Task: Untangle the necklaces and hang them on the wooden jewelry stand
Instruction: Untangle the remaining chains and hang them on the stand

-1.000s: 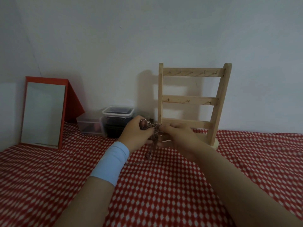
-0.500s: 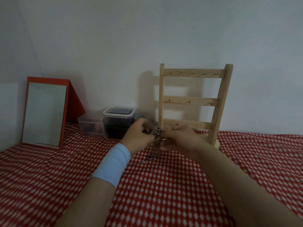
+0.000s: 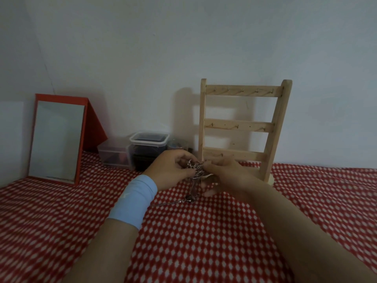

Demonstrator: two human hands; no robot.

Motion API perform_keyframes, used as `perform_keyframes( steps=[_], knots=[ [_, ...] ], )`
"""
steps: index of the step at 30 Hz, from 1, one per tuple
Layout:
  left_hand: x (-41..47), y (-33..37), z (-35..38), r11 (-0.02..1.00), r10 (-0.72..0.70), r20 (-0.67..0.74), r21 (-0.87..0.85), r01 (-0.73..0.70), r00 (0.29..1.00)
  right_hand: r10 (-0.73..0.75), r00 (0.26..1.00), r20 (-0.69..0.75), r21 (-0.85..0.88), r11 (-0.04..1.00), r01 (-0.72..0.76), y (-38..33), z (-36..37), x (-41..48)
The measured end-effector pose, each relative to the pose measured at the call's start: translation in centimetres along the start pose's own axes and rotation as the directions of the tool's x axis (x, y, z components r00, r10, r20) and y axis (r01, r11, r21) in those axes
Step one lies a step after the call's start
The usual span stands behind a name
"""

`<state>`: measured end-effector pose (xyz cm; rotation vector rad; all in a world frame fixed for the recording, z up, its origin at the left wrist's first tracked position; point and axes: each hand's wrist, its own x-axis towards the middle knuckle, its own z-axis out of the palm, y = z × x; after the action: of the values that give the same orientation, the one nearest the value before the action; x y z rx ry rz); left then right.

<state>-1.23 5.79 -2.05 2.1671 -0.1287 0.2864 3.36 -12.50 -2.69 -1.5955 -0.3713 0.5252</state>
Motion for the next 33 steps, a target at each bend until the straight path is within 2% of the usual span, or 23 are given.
perform_keyframes(
  steps=[2,4,7,11,14,18,21,23,25,28,31,33],
  knots=[
    [-0.2,0.0,-0.1,0.999,0.029,0.018,-0.027,-0.028,0.999,0.089,0.996,0.018,0.072,0.993,-0.091,0.0,0.1,0.1],
    [-0.3,-0.2,0.0,0.998,0.037,0.028,-0.05,-0.035,0.999,0.142,0.99,0.011,0.064,0.988,-0.143,0.0,0.2,0.3],
    [-0.2,-0.6,0.7,0.998,0.003,0.032,-0.068,-0.001,0.999,0.177,0.984,-0.027,-0.073,0.981,-0.178,0.4,0.0,0.5],
    [-0.1,-1.2,1.1,0.961,-0.104,-0.036,-0.26,0.091,0.994,0.204,0.979,0.024,-0.219,0.956,-0.194,0.0,-0.9,0.1],
    [0.0,-1.2,1.9,0.945,-0.136,-0.086,-0.311,0.103,0.987,0.267,0.961,0.075,-0.18,0.951,-0.25,-0.3,-0.8,0.0],
    [0.4,-0.7,2.7,0.96,-0.035,-0.204,-0.278,-0.024,0.978,0.351,0.928,0.128,-0.047,0.936,-0.348,-0.4,-0.5,0.1],
    [0.4,-0.4,2.4,0.964,0.04,-0.25,-0.244,-0.103,0.967,0.298,0.947,0.121,0.144,0.939,-0.314,-0.7,-0.9,0.3],
    [0.3,-0.2,2.0,0.965,0.064,-0.222,-0.235,-0.117,0.973,0.27,0.957,0.106,0.236,0.928,-0.288,-0.7,-1.2,0.6],
    [0.2,-0.2,1.8,0.975,0.094,-0.168,-0.185,-0.125,0.981,0.245,0.966,0.081,0.261,0.93,-0.258,-0.6,-1.3,0.7],
    [0.2,-0.6,2.0,0.99,0.136,-0.13,-0.016,-0.14,0.982,0.171,0.983,0.067,0.305,0.935,-0.183,-0.8,-1.6,0.7],
    [0.1,-0.8,2.4,0.995,0.104,-0.168,0.005,-0.105,0.98,0.044,0.999,0.031,0.293,0.955,-0.051,-0.9,-1.4,0.7],
    [0.2,-0.8,2.5,0.998,0.065,-0.187,0.006,-0.065,0.98,-0.038,0.999,-0.016,0.143,0.989,0.04,-0.7,-0.9,0.5]
  ],
)
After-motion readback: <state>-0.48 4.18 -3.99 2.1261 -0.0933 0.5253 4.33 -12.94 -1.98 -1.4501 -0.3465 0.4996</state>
